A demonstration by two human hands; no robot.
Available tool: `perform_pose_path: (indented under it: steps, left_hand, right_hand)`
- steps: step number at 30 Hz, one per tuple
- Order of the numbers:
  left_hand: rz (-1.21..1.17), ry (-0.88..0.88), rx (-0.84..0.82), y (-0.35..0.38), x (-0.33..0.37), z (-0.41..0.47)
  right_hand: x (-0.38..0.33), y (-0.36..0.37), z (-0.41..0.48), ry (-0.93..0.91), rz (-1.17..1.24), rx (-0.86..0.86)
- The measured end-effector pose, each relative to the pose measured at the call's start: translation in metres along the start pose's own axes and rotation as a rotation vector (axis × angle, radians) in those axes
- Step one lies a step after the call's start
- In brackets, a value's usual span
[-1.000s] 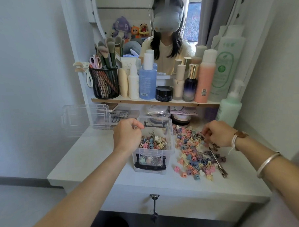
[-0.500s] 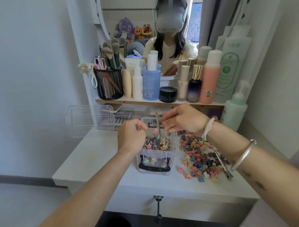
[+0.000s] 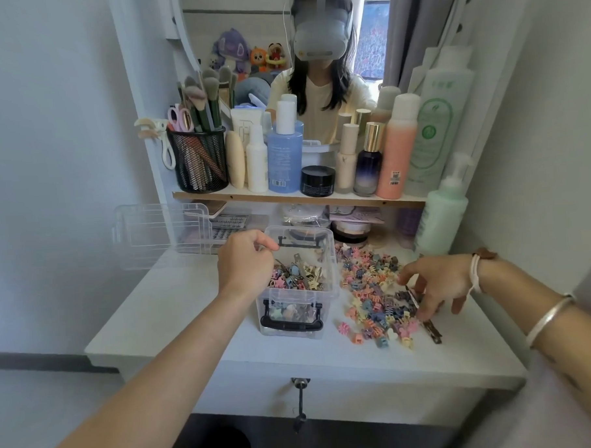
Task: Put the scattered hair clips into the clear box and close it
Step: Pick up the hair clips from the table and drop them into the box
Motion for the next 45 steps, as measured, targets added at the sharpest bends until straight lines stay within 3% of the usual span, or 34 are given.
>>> perform_pose_path:
  steps: [10,16,21,24,27,30,36,38,41,45]
  left_hand:
    - [0.004,0.002,0.001,-0.001,0.002,-0.001]
    - [0.008,0.007,-0.003,0.000,0.003,-0.001]
    - [0.011,0.014,0.003,-0.002,0.004,-0.002]
    - [0.013,0.015,0.000,-0.001,0.004,-0.001]
    - [0.012,0.008,-0.006,0.000,0.002,0.000]
    - [0.012,0.011,-0.001,0.000,0.002,0.000]
    - [0.007,0.010,-0.006,-0.001,0.002,-0.001]
    - [0.002,0.008,-0.010,-0.001,0.002,-0.001]
    - [0.002,0.010,-0.010,-0.001,0.002,-0.001]
    - [0.007,0.010,-0.008,-0.001,0.003,0.000]
  right_hand:
    - [-0.004,-0.005,0.016,-0.163,0.160,0.088]
    - [-0.008,-0.027,0.017,-0.233,0.101,0.314]
    - [-0.016,-0.043,0.006,-0.284,0.201,0.416]
    - [-0.039,-0.061,-0.016,-0.420,0.475,0.470]
    - [-0.075,-0.061,-0.033,-0.551,0.864,0.330]
    - [-0.117,-0.043,-0.036,-0.627,0.986,0.199]
    - [-0.136,-0.025,-0.028,-0.566,0.764,0.075]
    - [-0.112,-0.042,-0.028,-0.518,0.702,0.169]
    - [-0.056,-0.061,-0.023,-0.346,0.409,0.385]
    - [0.000,-0.054,-0.010,-0.103,0.139,0.396]
Point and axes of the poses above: each hand's wrist, its own z-axis towards the middle knuckle, its own y-axis out of the palm, x = y × z, the point moved 9 cm from there along z, towards the middle knuckle, and after that the axes turned 10 degrees about z, right-handed, at the moved point
